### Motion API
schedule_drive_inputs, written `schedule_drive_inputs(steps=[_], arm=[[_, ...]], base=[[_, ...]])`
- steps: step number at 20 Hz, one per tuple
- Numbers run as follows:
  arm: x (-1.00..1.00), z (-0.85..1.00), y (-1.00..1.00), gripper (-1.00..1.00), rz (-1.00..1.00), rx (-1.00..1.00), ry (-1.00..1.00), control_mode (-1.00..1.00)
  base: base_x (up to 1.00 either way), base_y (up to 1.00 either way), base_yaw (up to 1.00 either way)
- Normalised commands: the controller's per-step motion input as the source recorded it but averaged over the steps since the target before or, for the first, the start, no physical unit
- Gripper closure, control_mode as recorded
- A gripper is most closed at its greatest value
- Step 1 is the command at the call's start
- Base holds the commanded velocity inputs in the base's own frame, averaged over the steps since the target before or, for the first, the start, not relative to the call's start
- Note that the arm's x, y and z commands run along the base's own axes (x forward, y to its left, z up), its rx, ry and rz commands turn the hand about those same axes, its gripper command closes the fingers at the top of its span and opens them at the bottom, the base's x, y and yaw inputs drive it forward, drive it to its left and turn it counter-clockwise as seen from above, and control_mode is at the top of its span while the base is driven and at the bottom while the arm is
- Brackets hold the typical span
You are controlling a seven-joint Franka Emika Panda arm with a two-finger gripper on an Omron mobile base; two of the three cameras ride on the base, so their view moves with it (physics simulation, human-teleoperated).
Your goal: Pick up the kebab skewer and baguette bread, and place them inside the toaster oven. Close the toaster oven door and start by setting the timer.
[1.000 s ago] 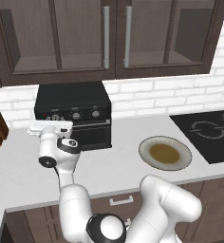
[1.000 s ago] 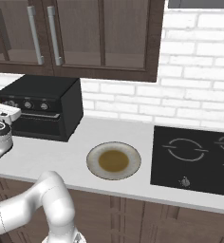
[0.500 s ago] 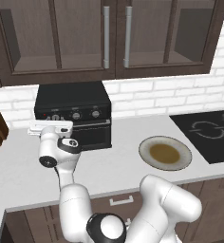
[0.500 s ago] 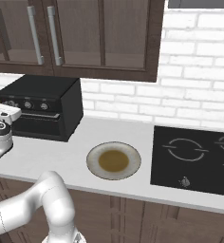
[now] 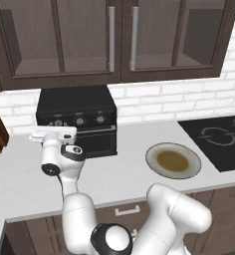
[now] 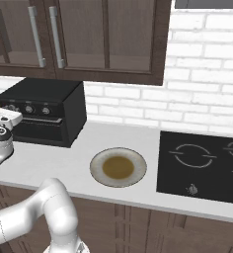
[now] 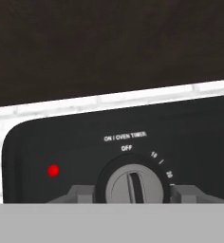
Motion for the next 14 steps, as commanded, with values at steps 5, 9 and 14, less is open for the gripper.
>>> schedule_drive_inputs(steps=[5,9,14], arm=[[0.0,0.04,0.14,1.0,-0.1,-0.04,0.0,-1.0],[0.0,0.03,0.19,1.0,-0.15,-0.05,0.0,-1.0],[0.01,0.01,0.07,1.0,-0.14,-0.01,0.0,-1.0]], base=[[0.0,0.0,0.0],[0.0,0.0,0.0],[0.0,0.0,0.0]])
